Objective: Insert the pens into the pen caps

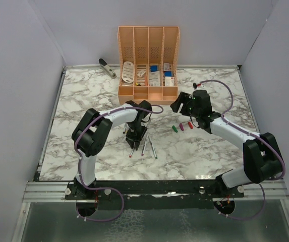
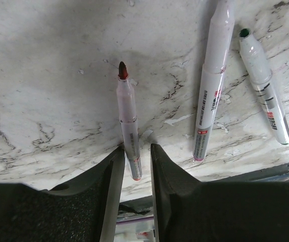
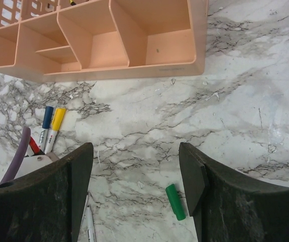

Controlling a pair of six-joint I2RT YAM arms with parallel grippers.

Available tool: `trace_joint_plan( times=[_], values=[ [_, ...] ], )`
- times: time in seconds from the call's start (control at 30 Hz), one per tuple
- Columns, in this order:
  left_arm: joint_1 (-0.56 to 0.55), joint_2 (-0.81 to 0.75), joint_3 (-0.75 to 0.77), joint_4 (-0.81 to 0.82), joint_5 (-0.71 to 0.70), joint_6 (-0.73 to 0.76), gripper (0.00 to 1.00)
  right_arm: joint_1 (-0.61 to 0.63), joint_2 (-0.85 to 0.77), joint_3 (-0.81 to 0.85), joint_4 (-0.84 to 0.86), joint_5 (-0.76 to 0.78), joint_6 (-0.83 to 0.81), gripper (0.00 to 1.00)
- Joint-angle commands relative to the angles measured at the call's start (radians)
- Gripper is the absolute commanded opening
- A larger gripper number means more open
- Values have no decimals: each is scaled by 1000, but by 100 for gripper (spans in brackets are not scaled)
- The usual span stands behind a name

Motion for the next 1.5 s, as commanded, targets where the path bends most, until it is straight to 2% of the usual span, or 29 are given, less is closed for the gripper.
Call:
trace_joint_plan(
  times=[0.0, 0.47, 0.7, 1.13, 1.47],
  values=[
    [4, 105, -30, 329, -125, 20, 32, -2, 4, 29, 39, -19, 4, 68],
    [33, 113, 25, 343, -163, 42, 32, -3, 20, 37, 62, -45, -4, 68],
    [34, 90, -56, 340, -120, 35, 32, -3, 22, 38, 59, -27, -4, 68],
    [34, 8, -112, 194, -127, 90, 32, -2, 30, 45, 48, -5, -7, 69],
    [33, -22, -27, 52, -105, 137, 31, -2, 40, 50, 45, -2, -9, 69]
  ],
)
